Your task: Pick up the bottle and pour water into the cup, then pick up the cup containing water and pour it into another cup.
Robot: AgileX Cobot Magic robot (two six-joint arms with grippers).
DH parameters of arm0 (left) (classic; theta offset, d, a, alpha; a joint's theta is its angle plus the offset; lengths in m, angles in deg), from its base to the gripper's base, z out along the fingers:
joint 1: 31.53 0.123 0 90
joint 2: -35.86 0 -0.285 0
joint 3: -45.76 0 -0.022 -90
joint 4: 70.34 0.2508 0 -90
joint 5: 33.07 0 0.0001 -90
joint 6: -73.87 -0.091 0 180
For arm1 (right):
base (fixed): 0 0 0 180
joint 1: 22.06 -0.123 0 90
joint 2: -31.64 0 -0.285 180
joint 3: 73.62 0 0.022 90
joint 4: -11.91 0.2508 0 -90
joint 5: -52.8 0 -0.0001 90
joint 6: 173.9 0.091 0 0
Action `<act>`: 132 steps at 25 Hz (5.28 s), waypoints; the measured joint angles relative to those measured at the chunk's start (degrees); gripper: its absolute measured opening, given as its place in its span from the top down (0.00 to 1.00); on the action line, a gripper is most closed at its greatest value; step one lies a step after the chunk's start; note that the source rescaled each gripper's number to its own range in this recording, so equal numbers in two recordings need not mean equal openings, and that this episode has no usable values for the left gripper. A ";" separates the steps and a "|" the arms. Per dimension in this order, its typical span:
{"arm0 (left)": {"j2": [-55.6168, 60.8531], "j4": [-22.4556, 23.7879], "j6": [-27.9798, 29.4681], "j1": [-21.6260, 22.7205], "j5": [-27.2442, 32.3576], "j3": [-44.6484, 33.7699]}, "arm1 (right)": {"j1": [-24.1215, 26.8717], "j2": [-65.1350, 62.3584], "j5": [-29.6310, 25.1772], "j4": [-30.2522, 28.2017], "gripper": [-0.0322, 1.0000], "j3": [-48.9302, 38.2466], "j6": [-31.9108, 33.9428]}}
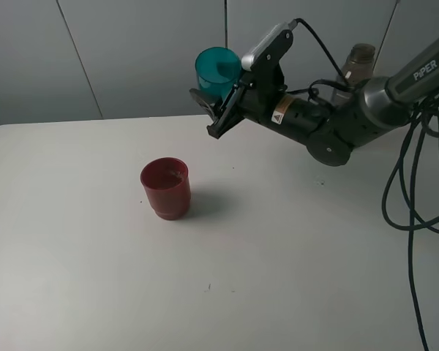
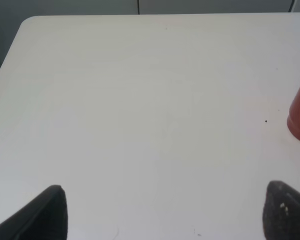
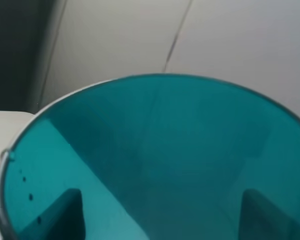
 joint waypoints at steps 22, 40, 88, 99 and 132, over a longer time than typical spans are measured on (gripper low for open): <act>0.00 0.00 0.00 0.00 0.00 0.00 | 3.66 6.93 0.88 17.19 0.94 -13.95 0.13; 0.00 0.00 0.00 0.00 0.00 0.00 | 3.86 12.33 1.76 17.07 0.94 -9.53 3.57; 0.00 0.11 0.00 0.00 0.00 0.00 | 3.86 -92.96 -109.95 19.63 0.01 -23.08 8.73; 0.00 0.11 0.00 0.00 0.00 0.00 | 3.86 -112.05 -126.84 25.52 0.01 -25.57 8.73; 0.00 0.22 0.12 0.00 0.00 0.00 | 18.67 -121.20 -126.17 26.34 0.01 -25.88 2.91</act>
